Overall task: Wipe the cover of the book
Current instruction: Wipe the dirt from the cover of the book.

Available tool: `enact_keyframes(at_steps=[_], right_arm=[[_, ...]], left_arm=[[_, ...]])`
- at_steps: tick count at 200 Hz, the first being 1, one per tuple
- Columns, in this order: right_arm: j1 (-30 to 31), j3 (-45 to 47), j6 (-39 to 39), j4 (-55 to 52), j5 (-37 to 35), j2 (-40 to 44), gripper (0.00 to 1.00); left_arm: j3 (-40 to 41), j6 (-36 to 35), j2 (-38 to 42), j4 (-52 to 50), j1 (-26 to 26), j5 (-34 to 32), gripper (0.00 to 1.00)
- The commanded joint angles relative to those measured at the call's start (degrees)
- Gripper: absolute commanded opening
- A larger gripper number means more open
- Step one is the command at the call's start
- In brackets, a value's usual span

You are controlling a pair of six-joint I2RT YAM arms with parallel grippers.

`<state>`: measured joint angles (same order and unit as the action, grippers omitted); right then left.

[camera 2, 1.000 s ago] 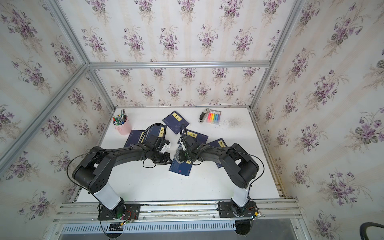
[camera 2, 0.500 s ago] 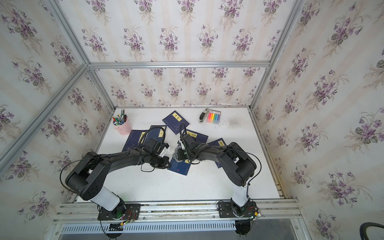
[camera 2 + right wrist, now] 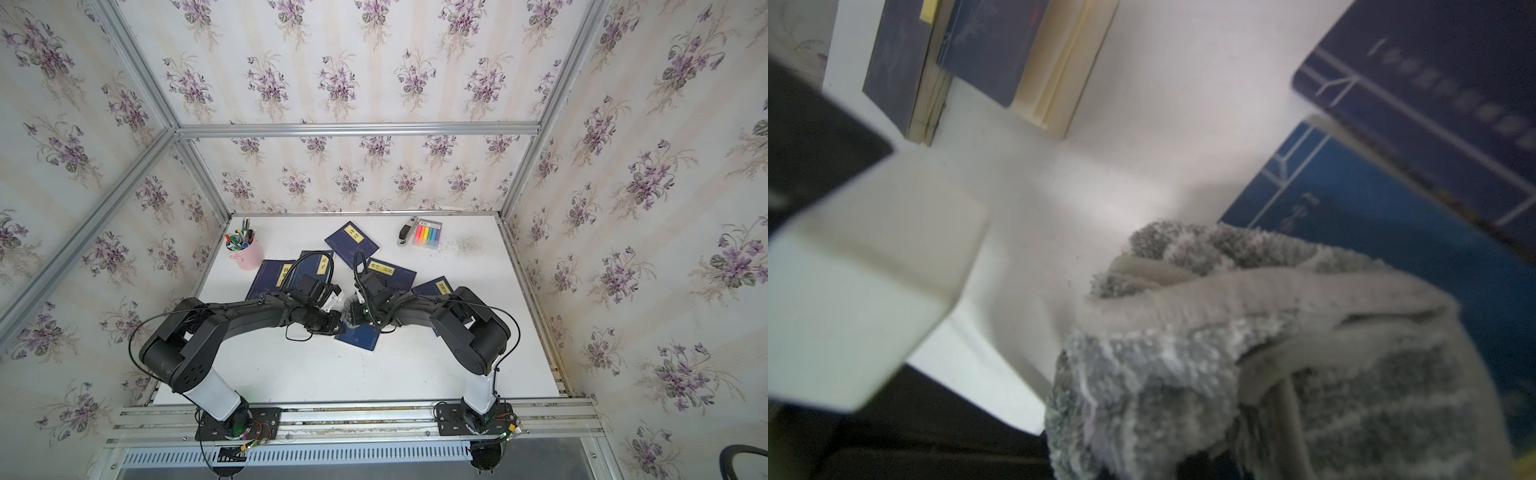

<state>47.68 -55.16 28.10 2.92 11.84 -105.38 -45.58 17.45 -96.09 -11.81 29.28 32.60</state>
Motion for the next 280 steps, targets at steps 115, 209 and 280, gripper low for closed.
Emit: enact_keyframes(at_steps=[115,209,280], right_arm=[[-9.9,-6.3,-2.8,-0.2,3.0,-6.9,0.00],[-4.4,1.4,-4.1,-0.4,5.8,-1.5,0.00],[-5.4,7.4,-1.8,4.0,8.3,-0.9,0.00]], left_arm=[[0.3,-0.4,-1.8,-3.4,0.0,-8.9,0.00],[-0.3,-0.4,-3.2,-3.8,-0.1,-9.2,0.00],[-0.4,-0.3,-3.3,-3.8,-0.3,-9.1,0.00]])
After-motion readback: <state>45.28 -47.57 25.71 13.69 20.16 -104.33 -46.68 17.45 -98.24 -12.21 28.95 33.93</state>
